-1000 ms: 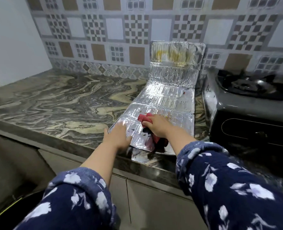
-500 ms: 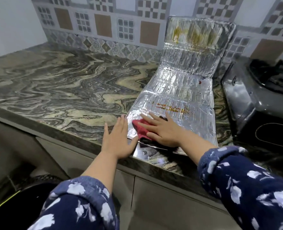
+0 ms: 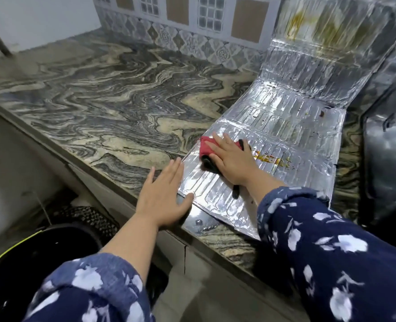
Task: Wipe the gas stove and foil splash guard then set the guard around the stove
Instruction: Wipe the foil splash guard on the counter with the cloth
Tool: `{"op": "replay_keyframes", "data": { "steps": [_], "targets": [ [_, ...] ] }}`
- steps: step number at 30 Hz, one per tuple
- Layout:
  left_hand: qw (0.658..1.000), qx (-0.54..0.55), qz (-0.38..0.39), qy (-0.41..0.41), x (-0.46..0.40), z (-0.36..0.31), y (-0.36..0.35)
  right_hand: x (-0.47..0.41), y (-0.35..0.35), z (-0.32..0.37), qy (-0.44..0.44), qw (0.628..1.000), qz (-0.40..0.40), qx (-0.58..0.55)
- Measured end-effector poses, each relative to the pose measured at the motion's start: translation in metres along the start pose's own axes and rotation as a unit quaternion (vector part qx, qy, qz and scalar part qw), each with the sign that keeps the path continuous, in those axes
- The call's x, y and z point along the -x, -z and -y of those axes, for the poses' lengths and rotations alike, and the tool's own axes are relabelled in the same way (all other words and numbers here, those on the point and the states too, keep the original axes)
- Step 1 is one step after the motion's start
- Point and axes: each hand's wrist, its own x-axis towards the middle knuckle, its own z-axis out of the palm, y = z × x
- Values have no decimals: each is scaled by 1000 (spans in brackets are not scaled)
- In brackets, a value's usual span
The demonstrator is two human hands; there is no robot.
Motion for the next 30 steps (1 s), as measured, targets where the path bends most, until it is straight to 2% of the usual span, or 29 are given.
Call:
{"op": "replay_keyframes", "data": {
  "steps": [9, 14, 20, 24, 30],
  "targets": [
    [1000, 13, -11, 5, -1, 1, -1, -56, 12, -59, -100, 995, 12, 29],
    [1000, 10, -8, 8, -1, 0, 1, -64, 8, -47, -132, 990, 3, 41],
    [1000, -15, -1, 9, -2, -1, -1, -6, 0, 20, -48, 999, -7, -24],
    [1000, -17, 13, 18, -3, -1, -1, 45, -5, 56, -2, 999, 19, -40],
    [998, 2, 61, 14, -5, 0, 6, 95, 0, 30, 10, 999, 39, -19]
  ]
}}
